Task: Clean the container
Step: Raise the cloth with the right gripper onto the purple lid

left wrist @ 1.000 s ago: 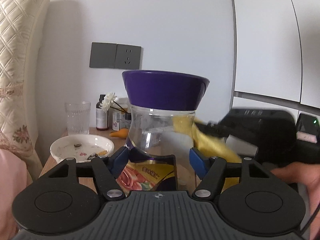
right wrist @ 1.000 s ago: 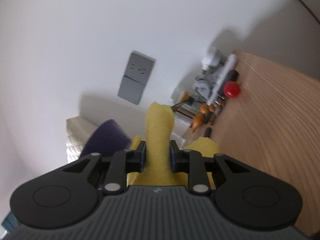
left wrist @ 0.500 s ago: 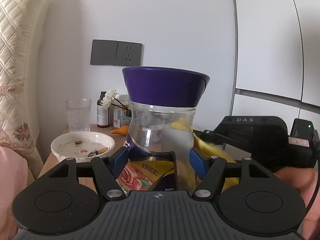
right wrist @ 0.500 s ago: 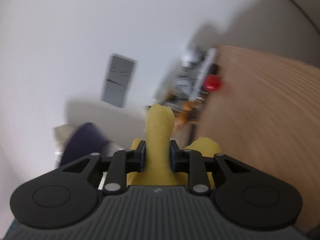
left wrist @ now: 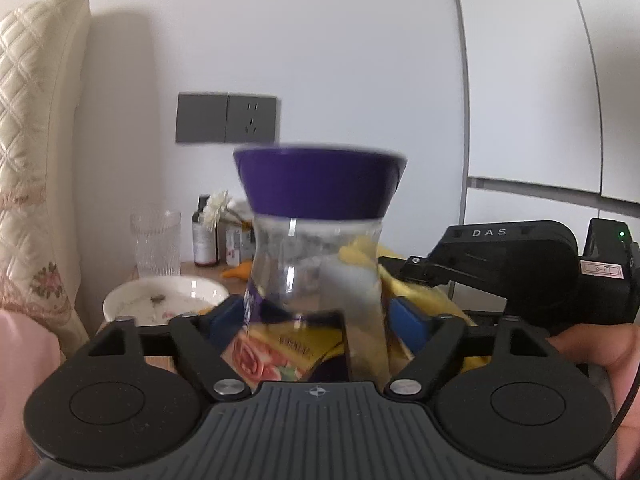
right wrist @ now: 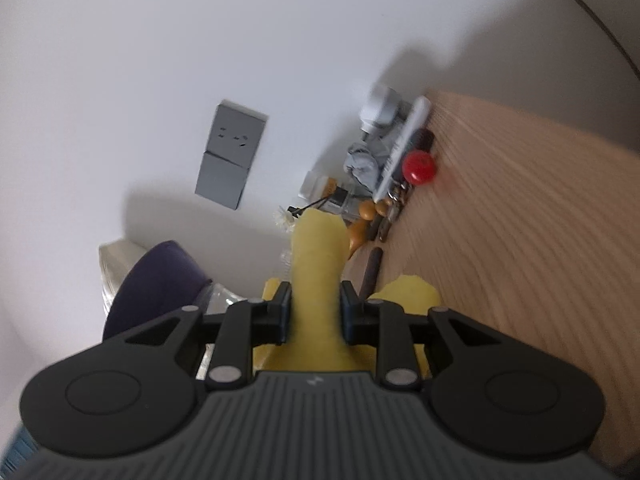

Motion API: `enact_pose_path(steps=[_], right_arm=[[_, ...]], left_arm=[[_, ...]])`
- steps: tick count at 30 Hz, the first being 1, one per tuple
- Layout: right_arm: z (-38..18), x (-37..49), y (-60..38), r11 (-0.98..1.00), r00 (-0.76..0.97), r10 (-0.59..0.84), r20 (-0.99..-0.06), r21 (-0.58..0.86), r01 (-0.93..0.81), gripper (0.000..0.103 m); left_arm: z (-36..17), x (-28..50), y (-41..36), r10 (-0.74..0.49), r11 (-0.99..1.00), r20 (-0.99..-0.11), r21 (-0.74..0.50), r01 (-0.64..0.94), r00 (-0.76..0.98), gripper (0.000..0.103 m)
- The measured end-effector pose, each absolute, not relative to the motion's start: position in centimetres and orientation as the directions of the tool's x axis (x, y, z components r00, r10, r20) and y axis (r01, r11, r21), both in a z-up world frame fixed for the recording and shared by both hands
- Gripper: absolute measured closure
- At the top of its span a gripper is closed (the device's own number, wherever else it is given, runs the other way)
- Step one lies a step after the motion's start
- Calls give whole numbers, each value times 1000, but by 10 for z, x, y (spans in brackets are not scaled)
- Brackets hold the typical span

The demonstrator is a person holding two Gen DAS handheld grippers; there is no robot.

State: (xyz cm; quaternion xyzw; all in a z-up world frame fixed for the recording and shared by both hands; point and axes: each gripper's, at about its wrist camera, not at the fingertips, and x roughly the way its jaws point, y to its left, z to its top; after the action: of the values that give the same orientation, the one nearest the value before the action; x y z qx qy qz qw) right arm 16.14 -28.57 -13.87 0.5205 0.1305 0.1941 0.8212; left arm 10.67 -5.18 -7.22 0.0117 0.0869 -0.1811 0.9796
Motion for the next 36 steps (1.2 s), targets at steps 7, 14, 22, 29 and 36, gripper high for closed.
enact_pose_path(steps=[7,14,22,29,36], right_arm=[[-80,137,-306,565,917,399,5,786,-250,77],[8,134,-295,751,889,457,-38,552,-363,78],[61,165,-238,835,792,550,-265,191,-516,79],[52,181,-218,817,744,569,-350,143,-558,79],[41,185,-212,791,714,589,-379,93,-604,79]], left_arm=[[-54,99,-58,-337,935,-145,62,349,930,8],[-47,117,-75,-339,927,-220,86,365,915,8],[-47,133,-76,-290,949,-252,46,311,923,8],[-46,136,-86,-271,955,-244,54,292,931,10],[-49,136,-91,-215,970,-247,57,236,945,22]])
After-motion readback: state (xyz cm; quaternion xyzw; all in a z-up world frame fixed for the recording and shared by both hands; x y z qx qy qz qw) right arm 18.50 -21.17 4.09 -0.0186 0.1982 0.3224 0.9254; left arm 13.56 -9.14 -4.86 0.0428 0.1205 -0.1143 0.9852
